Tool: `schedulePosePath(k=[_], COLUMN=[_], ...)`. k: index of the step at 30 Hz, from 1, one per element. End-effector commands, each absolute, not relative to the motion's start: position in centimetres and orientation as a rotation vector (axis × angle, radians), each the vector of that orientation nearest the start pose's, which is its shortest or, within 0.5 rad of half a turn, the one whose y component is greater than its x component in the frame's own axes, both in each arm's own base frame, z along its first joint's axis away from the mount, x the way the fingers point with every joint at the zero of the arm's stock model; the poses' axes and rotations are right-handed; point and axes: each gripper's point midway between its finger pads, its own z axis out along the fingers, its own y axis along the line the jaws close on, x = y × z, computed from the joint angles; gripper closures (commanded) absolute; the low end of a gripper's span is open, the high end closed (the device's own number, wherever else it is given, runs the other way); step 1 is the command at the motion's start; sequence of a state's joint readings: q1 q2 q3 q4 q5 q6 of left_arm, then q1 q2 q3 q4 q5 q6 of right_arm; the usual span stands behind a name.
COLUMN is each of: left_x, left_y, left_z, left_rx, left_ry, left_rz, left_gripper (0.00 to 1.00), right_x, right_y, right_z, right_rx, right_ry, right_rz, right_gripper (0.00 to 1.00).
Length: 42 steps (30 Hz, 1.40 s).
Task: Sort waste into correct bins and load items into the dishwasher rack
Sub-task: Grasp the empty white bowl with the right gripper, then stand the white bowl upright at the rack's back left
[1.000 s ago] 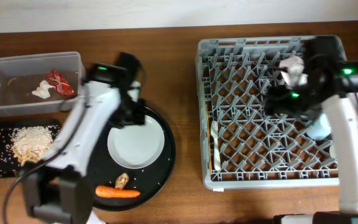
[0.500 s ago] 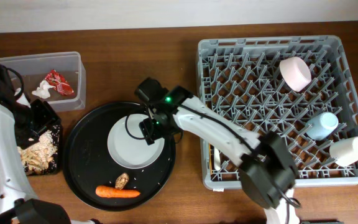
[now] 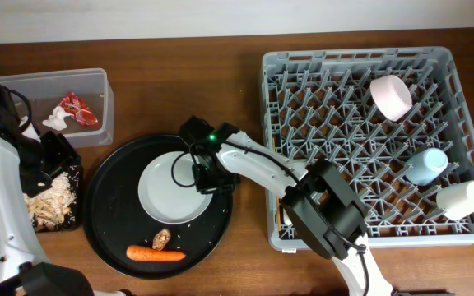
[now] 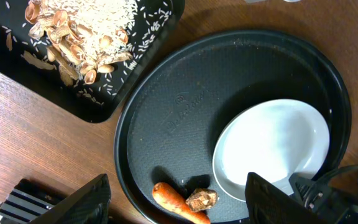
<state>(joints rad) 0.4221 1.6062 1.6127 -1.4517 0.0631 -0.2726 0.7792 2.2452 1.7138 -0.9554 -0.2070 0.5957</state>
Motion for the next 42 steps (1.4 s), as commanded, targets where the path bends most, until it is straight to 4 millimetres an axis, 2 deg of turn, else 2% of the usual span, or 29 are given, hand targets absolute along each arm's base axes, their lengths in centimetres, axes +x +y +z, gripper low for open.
schedulePosePath(k=[1, 3, 5, 7, 8, 10, 11, 13, 14, 15, 17, 20, 23, 26, 28, 31, 32, 33, 34, 35, 37, 39, 42], left_x=[28.2, 28.2, 28.2, 28.2, 28.2, 28.3, 28.3, 28.3, 28.3, 28.3, 28.3, 28.3, 28.3, 28.3, 28.3, 28.3, 28.3, 28.3, 28.3, 28.3, 28.3, 28.3, 28.3], left_y=[11.6, 11.6, 11.6, 11.6, 11.6, 11.6, 11.6, 11.6, 11.6, 11.6, 11.6, 11.6, 11.6, 11.6, 11.6, 11.6, 11.6, 11.6, 11.6, 11.6, 11.6, 11.6, 11.6], left_z=[20.0, 20.0, 20.0, 20.0, 20.0, 20.0, 20.0, 20.0, 20.0, 20.0, 20.0, 20.0, 20.0, 20.0, 20.0, 20.0, 20.0, 20.0, 20.0, 20.0, 20.0, 20.0, 20.0], left_rx=[-1.024, -1.024, -1.024, -1.024, -1.024, -1.024, -1.023, -1.023, -1.023, -1.023, -1.023, -1.023, -1.023, -1.023, -1.023, -1.023, -1.023, -1.023, -1.023, -1.023, -1.023, -1.023, -1.023], left_ry=[2.813, 2.813, 2.813, 2.813, 2.813, 2.812, 2.811, 2.811, 2.811, 2.811, 2.810, 2.810, 2.810, 2.810, 2.810, 2.810, 2.809, 2.810, 2.810, 2.810, 2.810, 2.810, 2.810], left_rz=[-0.084, -0.084, -0.084, -0.084, -0.083, -0.083, -0.083, -0.083, -0.083, -0.083, -0.083, -0.083, -0.083, -0.083, -0.083, -0.083, -0.083, -0.083, -0.083, -0.083, -0.083, -0.083, -0.083], left_gripper=[0.31, 0.31, 0.31, 0.31, 0.31, 0.31, 0.31, 0.31, 0.31, 0.31, 0.31, 0.31, 0.31, 0.31, 0.31, 0.31, 0.31, 0.31, 0.31, 0.31, 0.31, 0.31, 0.31], right_x=[29.6, 30.6, 33.1, 37.2, 38.8, 41.5, 42.5, 43.7, 43.6, 43.3, 43.1, 42.5, 41.9, 41.7, 41.8, 42.0, 42.0, 41.9, 41.6, 41.1, 40.3, 39.7, 38.9], right_y=[34.0, 34.3, 33.8, 31.4, 29.6, 22.9, 18.8, 9.8, 6.2, 4.2, 2.1, -0.1, -0.9, -0.4, 1.2, 5.1, 7.1, 9.0, 10.5, 12.2, 13.3, 12.9, 9.6], right_z=[0.7, 2.3, 6.3, 13.1, 16.5, 23.1, 25.7, 29.6, 30.7, 31.3, 30.9, 27.4, 23.8, 20.9, 20.4, 20.1, 20.2, 20.5, 20.8, 21.2, 22.1, 24.1, 29.1], right_rx=[-0.223, -0.203, -0.164, -0.168, -0.171, -0.098, -0.046, 0.090, 0.170, 0.254, 0.326, 0.408, 0.416, 0.388, 0.363, 0.294, 0.255, 0.215, 0.180, 0.122, 0.085, 0.124, 0.312], right_ry=[3.179, 3.157, 3.092, 2.949, 2.878, 2.730, 2.651, 2.482, 2.403, 2.335, 2.282, 2.294, 2.335, 2.371, 2.386, 2.398, 2.392, 2.379, 2.371, 2.365, 2.381, 2.397, 2.395], right_rz=[0.348, 0.399, 0.451, 0.451, 0.412, 0.161, -0.026, -0.509, -0.735, -0.862, -0.991, -1.108, -1.178, -1.183, -1.134, -1.029, -0.983, -0.949, -0.924, -0.905, -0.879, -0.809, -0.598], right_gripper=[0.96, 0.96, 0.96, 0.96, 0.96, 0.96, 0.96, 0.96, 0.96, 0.96, 0.96, 0.96, 0.96, 0.96, 0.96, 0.96, 0.95, 0.88, 0.59, 0.43, 0.28, 0.25, 0.25])
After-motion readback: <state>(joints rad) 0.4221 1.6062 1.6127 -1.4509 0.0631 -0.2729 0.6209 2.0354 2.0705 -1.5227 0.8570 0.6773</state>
